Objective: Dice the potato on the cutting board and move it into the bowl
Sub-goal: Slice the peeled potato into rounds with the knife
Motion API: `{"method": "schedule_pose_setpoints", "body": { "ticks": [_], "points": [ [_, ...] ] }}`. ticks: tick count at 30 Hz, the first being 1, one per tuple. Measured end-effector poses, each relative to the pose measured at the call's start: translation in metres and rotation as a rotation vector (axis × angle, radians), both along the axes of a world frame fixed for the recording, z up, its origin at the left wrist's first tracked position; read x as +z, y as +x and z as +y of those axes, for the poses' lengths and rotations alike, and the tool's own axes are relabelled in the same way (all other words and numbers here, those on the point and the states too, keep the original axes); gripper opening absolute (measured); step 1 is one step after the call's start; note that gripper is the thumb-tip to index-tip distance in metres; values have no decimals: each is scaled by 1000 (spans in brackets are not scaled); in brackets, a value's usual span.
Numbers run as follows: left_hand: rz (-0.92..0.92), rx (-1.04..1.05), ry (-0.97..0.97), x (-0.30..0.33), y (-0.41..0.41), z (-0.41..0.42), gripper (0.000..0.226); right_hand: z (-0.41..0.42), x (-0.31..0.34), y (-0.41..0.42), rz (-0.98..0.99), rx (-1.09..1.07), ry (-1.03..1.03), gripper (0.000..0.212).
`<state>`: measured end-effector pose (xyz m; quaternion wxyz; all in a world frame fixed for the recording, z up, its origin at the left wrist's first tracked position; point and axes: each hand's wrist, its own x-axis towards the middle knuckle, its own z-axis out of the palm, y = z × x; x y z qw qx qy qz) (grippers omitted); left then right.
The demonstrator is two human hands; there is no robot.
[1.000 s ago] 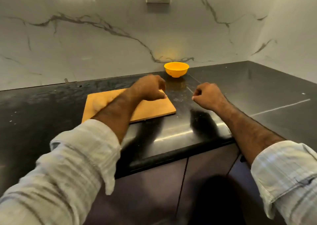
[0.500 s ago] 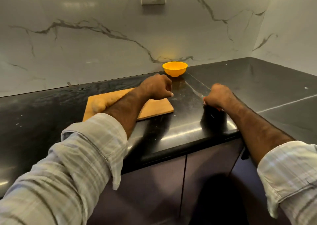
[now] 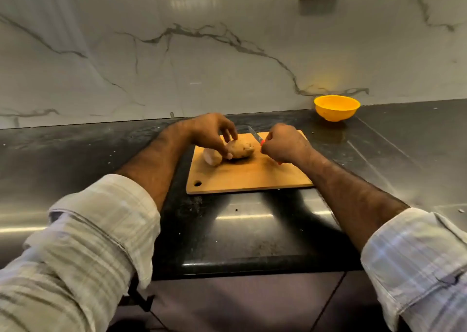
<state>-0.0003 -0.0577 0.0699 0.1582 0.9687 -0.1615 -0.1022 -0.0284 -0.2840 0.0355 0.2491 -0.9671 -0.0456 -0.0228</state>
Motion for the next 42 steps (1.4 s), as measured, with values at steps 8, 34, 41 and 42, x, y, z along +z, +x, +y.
{"method": "schedule_pose_setpoints", "body": {
  "ticks": [8,34,41,42],
  "points": [
    [-151,4,-89,-21,11,-10,38,-5,-7,18,-37,-35,-64,24],
    [-253,-23,-30,-45,18,-24,59,3,-3,-15,-63,-5,-151,39],
    [-196,2,-110,-42,16,-20,52,4,-2,-15,-75,-28,-140,37],
    [-205,7,-101,-43,16,-21,52,5,-2,-16,-85,-24,-144,36]
  ]
}}
